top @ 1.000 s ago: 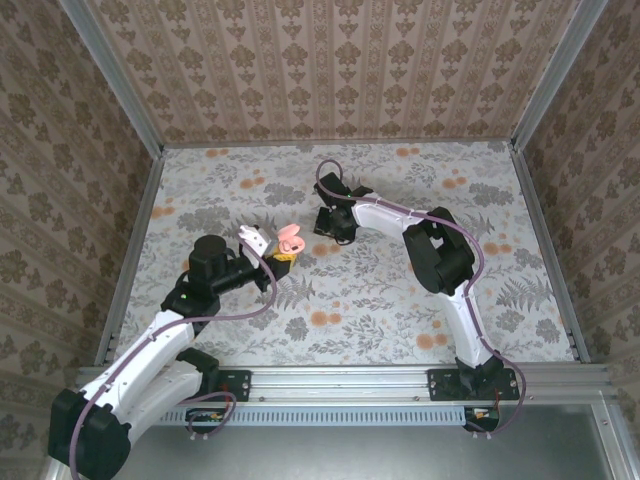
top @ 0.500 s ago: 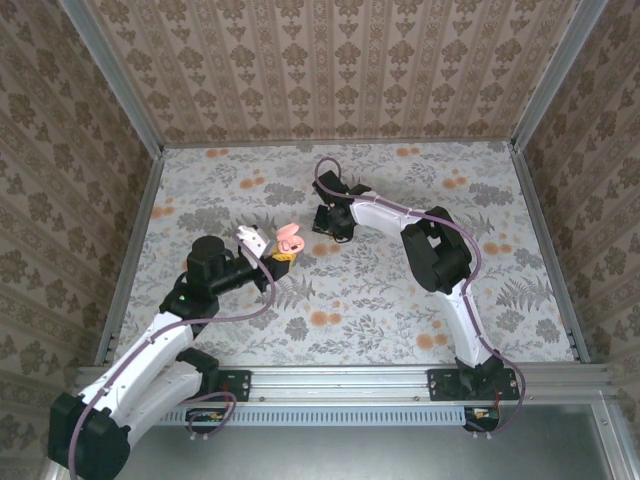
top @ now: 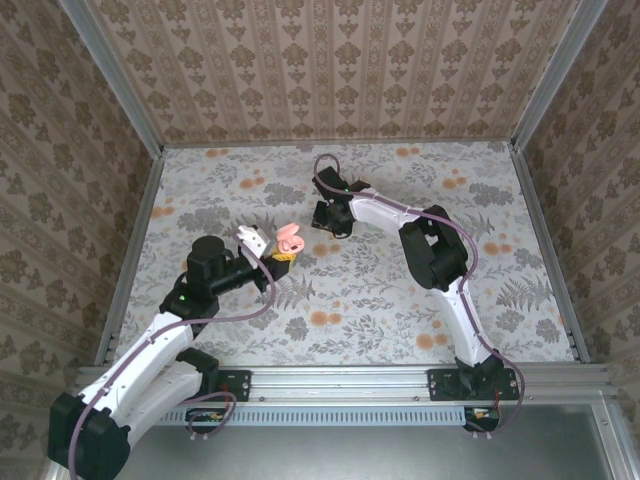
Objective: Insert wireless bluetooth earbuds into charging case
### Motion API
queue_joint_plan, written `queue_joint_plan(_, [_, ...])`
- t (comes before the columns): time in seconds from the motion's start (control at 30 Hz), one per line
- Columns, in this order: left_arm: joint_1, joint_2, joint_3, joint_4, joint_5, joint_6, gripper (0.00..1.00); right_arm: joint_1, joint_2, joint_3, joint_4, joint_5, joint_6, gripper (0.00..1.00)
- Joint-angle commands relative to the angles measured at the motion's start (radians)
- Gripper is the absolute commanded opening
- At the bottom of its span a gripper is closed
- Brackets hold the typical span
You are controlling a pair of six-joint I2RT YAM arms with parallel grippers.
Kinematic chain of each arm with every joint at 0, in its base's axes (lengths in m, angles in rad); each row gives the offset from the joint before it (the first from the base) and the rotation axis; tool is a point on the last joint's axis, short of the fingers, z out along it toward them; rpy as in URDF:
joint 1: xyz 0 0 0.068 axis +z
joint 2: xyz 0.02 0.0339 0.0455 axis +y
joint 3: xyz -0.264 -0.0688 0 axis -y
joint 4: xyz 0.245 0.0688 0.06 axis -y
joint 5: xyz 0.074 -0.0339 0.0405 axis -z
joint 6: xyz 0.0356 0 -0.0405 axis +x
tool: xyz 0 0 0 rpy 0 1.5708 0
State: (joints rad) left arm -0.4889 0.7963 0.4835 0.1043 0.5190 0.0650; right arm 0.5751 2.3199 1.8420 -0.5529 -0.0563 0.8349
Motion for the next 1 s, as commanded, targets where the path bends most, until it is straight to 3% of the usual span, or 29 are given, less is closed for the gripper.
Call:
queue_joint_plan(0.0, [0.007,-0.016,-0.010,0.010,0.012,0.006,0.16,-0.011,0.041,0.041,-0.019,0.021,-0.032,0.33])
queue_joint_plan(0.17, [0.006,-0.017,-0.009,0.009,0.012,0.006,0.16,-0.011,0.060,0.049,-0.029,0.014,-0.054,0.25])
queue_joint_plan(0.5, [0.006,-0.024,-0.010,0.002,0.010,0.002,0.16,-0.009,0.032,0.030,-0.065,0.002,-0.146,0.21])
queue_joint_plan(0.7, [0.005,-0.015,-0.007,0.018,0.030,-0.027,0.16,-0.010,-0.116,-0.077,-0.029,-0.007,-0.206,0.18])
queue_joint_plan(0.97, [-0.006,0.024,0.010,0.076,0.062,-0.068,0.16,-0.009,-0.455,-0.324,-0.017,0.056,-0.274,0.17])
